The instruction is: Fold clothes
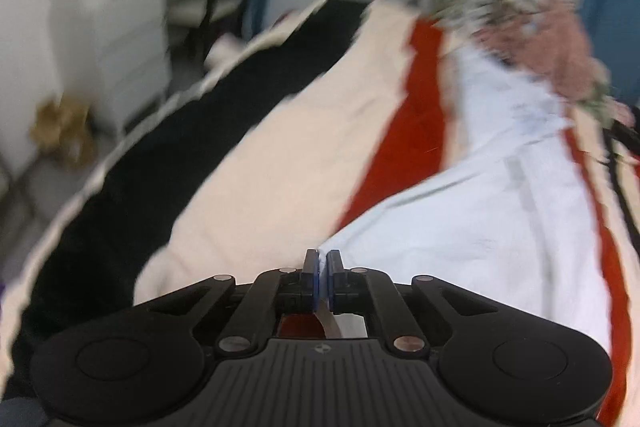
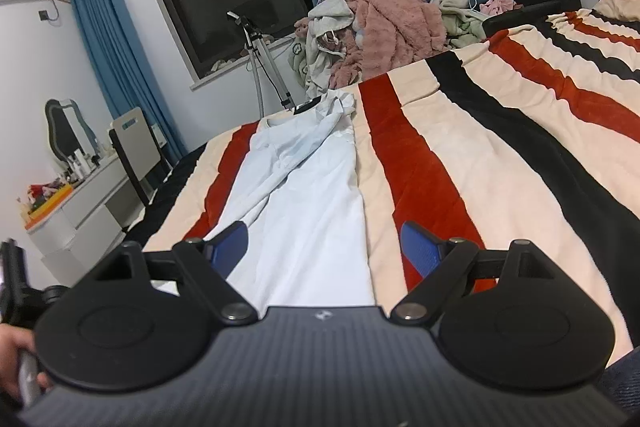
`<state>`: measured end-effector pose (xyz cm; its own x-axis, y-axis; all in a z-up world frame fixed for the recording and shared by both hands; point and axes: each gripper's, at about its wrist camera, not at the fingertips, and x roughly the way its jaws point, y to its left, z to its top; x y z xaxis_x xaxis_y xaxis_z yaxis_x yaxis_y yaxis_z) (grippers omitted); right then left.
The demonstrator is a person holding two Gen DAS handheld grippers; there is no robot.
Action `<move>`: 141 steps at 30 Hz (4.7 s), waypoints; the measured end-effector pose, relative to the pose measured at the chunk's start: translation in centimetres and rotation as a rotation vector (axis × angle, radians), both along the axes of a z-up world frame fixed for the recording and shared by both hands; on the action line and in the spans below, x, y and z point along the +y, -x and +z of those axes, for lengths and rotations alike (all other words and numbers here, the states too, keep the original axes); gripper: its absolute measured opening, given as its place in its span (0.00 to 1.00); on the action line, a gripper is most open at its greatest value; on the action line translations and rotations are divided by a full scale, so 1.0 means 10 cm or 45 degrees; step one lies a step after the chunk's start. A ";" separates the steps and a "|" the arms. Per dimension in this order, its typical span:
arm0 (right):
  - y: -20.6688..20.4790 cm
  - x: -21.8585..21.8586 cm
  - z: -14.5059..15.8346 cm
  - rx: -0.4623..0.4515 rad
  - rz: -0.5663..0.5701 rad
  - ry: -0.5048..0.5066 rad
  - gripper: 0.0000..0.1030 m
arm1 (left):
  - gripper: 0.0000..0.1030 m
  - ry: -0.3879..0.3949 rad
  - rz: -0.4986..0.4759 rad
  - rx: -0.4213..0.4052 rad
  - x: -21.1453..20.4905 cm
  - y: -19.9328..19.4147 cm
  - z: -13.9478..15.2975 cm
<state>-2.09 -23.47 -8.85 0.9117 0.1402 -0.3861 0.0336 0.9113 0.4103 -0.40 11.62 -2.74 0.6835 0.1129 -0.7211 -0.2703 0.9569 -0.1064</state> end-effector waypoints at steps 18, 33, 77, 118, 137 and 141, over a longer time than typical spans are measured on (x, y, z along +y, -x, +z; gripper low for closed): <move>-0.12 -0.11 -0.15 0.113 0.086 -0.136 0.82 | 0.08 0.038 -0.763 0.090 -1.68 0.60 -0.28; -0.54 -0.31 -0.84 0.581 0.066 -0.690 0.83 | 0.77 0.518 -0.255 0.173 -0.19 -0.30 -0.38; -0.23 -0.50 0.45 0.166 0.216 -0.732 0.10 | 0.02 1.226 -0.273 -0.121 0.14 0.15 0.38; -2.93 -0.43 -0.97 0.302 0.064 -0.543 0.10 | 0.03 0.544 -0.203 -0.185 -0.42 -2.71 -0.82; -2.66 0.07 -0.46 0.167 0.212 0.102 0.87 | 0.83 0.132 -0.308 -0.281 -0.72 -2.11 -0.50; -2.32 0.19 -0.29 0.075 0.207 0.203 0.88 | 0.90 0.082 -0.332 -0.342 -0.78 -1.78 -0.29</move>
<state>21.12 -21.62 -11.75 0.8574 0.2163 -0.4670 -0.0990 0.9598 0.2628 17.36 3.81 -5.66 0.8490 -0.1294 -0.5123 0.0270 0.9789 -0.2026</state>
